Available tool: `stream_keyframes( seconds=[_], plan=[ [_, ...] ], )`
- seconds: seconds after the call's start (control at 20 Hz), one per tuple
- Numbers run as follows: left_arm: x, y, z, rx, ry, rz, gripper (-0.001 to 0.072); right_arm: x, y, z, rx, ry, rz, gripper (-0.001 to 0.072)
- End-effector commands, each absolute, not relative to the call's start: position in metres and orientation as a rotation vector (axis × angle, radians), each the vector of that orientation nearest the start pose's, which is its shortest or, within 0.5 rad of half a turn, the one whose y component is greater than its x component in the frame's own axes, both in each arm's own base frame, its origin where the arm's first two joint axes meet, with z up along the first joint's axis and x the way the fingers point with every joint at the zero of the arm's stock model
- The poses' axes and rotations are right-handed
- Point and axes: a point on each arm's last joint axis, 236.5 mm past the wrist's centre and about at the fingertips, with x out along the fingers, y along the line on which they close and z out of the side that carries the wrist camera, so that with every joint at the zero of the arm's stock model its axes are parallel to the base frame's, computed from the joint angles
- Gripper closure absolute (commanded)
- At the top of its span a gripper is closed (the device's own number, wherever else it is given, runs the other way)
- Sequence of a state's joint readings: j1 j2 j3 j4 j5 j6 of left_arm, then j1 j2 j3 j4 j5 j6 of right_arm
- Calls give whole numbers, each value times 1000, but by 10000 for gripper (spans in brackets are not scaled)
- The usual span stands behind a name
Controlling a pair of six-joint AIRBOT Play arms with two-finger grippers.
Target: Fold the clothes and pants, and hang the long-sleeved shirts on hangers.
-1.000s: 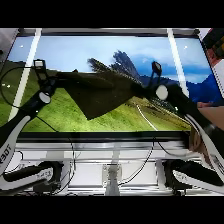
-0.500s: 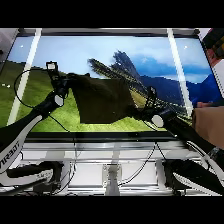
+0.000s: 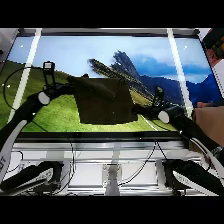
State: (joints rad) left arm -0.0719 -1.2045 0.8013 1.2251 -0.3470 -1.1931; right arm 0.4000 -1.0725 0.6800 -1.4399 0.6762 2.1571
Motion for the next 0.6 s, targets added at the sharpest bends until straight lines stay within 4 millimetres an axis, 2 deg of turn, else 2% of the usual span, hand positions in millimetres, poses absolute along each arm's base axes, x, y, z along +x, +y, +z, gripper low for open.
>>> stream_keyframes(
  seconds=[0.0, 0.1, 0.15, 0.2, 0.3, 0.45, 0.55],
  plan=[
    [370, -12, -19, 55, 1043, -176, 296, 338, 111, -37, 376, 1125, 14, 23],
    [333, -5, -26, -55, 1185, -177, 264, 356, 86, -23, 319, 1081, 18, 26],
    [315, -11, -31, -121, 1263, -201, 100, 362, 72, -19, 297, 1084, 10, 26],
    [304, -19, -33, -175, 1314, -229, 8, 367, 60, -18, 270, 1101, 11, 33],
    [302, -33, -38, -243, 1340, -268, 12, 372, 49, -22, 240, 1176, 55, 78],
    [311, -75, -38, -389, 1324, -417, 13, 368, 73, -40, 285, 1341, 263, 94],
    [312, -91, -43, -436, 1331, -494, 13, 350, 93, -57, 326, 1469, 417, 95]
  ],
)
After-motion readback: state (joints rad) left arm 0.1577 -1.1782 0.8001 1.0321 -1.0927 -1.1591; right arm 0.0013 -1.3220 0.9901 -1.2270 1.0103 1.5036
